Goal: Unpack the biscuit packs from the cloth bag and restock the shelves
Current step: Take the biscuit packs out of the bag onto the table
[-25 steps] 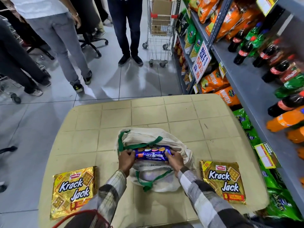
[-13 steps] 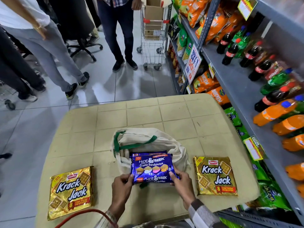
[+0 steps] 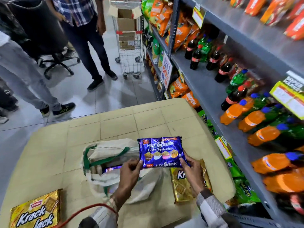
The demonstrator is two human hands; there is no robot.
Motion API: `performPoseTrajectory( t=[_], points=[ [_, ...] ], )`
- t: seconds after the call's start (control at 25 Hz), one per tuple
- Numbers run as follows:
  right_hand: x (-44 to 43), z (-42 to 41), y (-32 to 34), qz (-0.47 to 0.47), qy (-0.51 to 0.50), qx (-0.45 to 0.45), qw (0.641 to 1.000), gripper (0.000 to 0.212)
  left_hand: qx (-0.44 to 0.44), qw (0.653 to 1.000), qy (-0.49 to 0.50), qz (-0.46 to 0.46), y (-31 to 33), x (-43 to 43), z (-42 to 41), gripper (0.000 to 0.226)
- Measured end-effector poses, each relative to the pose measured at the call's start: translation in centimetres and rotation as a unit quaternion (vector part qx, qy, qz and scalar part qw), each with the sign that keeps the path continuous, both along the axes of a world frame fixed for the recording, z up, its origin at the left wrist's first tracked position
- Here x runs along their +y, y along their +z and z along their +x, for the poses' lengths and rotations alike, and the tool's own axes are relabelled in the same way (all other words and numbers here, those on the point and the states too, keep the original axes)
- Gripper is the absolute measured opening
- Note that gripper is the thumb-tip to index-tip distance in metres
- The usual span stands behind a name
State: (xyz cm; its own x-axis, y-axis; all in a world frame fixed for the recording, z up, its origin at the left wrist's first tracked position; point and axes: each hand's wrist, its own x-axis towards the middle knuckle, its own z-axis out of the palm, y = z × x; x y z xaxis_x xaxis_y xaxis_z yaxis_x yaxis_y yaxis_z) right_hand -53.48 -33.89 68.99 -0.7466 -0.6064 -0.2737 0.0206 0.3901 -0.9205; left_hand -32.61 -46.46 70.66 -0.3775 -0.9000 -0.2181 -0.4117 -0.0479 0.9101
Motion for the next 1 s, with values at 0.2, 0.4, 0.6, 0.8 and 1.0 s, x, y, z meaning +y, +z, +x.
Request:
performPoseTrajectory(
  t=[0.2,0.4,0.6,0.8,1.0],
  points=[
    [-1.4,-8.7,-2.7,0.017,-0.037,0.006,0.999,0.034,0.090,0.984,-0.038,0.149,-2.1,-2.2,-8.8,0.013],
    [-1.2,-13.5,-7.4,0.053,-0.040,-0.022,0.998,0.035,0.046,0.987,-0.042,0.148,-7.4,-2.8,-13.8,0.017],
    [-1.2,-15.6,-11.2,0.112,-0.030,-0.028,0.993,0.035,0.011,0.990,-0.038,0.135,-12.5,-1.1,-15.1,0.008],
    [-1.9,-16.0,-11.5,0.150,-0.056,-0.008,0.987,0.039,-0.017,0.985,-0.040,0.166,-12.7,-0.2,-16.9,0.023],
    [-2.5,-15.0,-10.3,0.291,-0.033,0.082,0.953,0.045,-0.070,0.974,-0.151,0.152,-10.1,-1.8,-15.8,0.027]
  ],
)
